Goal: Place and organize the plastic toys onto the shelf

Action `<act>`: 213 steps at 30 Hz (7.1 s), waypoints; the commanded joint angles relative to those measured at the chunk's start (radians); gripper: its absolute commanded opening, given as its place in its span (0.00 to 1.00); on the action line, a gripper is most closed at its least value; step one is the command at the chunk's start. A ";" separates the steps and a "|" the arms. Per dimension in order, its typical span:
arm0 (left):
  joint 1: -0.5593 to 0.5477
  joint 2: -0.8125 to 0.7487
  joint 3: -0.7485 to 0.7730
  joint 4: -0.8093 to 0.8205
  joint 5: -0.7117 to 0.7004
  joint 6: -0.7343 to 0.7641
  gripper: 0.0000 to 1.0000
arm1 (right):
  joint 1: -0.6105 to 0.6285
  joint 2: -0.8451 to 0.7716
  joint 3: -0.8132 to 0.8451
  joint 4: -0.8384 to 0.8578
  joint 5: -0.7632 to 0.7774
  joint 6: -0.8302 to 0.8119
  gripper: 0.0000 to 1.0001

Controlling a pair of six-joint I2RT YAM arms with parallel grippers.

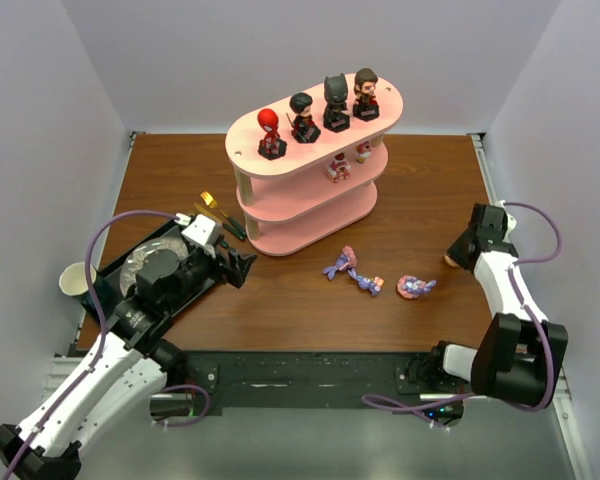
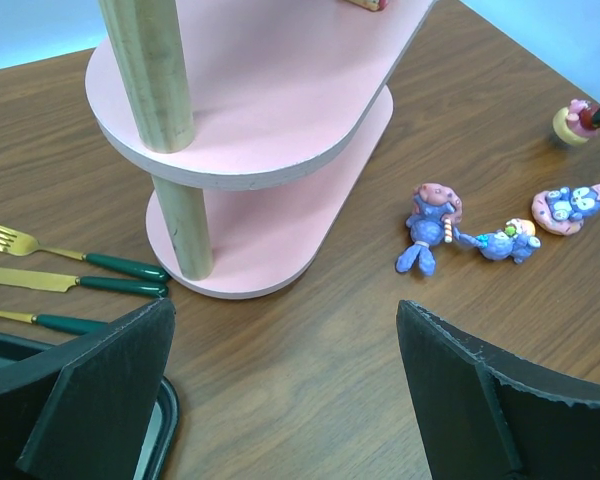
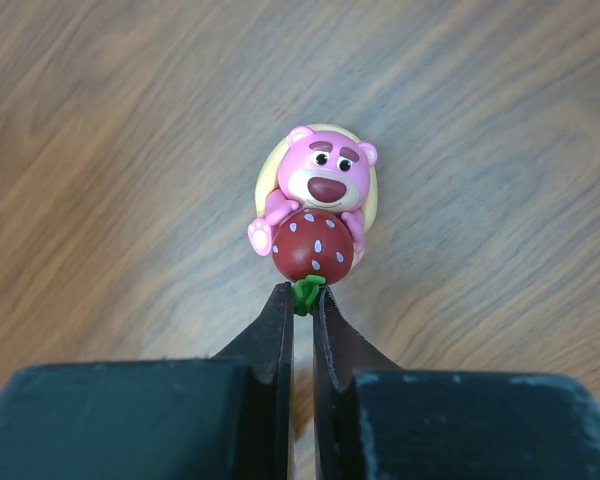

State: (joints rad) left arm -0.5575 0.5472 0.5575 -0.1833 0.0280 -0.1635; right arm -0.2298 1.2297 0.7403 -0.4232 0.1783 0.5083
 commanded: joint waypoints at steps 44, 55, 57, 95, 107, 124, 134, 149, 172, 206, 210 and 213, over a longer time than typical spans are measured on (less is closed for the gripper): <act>0.134 0.059 0.010 -0.008 -0.134 -0.010 0.96 | 1.024 0.258 0.847 -0.121 0.061 -0.467 0.00; 0.136 0.060 0.007 -0.002 -0.122 -0.008 0.96 | 1.023 0.323 0.863 -0.069 0.063 -0.493 0.00; 0.136 0.063 0.005 -0.004 -0.120 -0.007 0.96 | 1.023 0.330 0.863 -0.062 0.064 -0.496 0.01; 0.136 0.065 0.004 -0.004 -0.100 -0.004 0.96 | 1.021 0.303 0.654 0.092 0.130 -0.484 0.18; 0.136 0.066 0.004 -0.002 -0.097 -0.004 0.96 | 1.023 0.271 0.570 0.205 0.145 -0.485 0.40; 0.136 0.082 -0.002 0.010 -0.047 -0.001 0.96 | 1.012 -0.077 0.384 0.123 0.139 -0.409 0.87; 0.136 0.114 -0.005 0.021 0.029 -0.001 0.97 | 0.855 -0.285 0.148 0.008 0.060 -0.274 0.89; 0.136 0.157 0.002 0.013 0.009 -0.002 0.97 | 0.998 -0.167 0.031 0.021 0.085 -0.398 0.80; 0.136 0.123 0.007 -0.008 -0.065 -0.013 0.97 | 0.986 -0.385 -0.076 -0.394 0.550 0.385 0.77; 0.136 0.082 -0.001 0.013 0.030 -0.005 0.97 | 0.572 -0.411 -0.219 -0.118 0.385 0.293 0.03; 0.136 0.099 -0.008 0.042 0.128 0.002 0.97 | 0.570 -0.426 -0.142 -0.103 0.320 0.088 0.00; 0.136 0.114 -0.016 0.065 0.218 0.007 0.97 | 0.573 -0.440 -0.084 -0.065 0.178 -0.084 0.00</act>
State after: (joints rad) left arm -0.4274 0.6468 0.5575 -0.1909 0.0998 -0.1715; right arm 0.3458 0.8253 0.5426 -0.5732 0.5049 0.6926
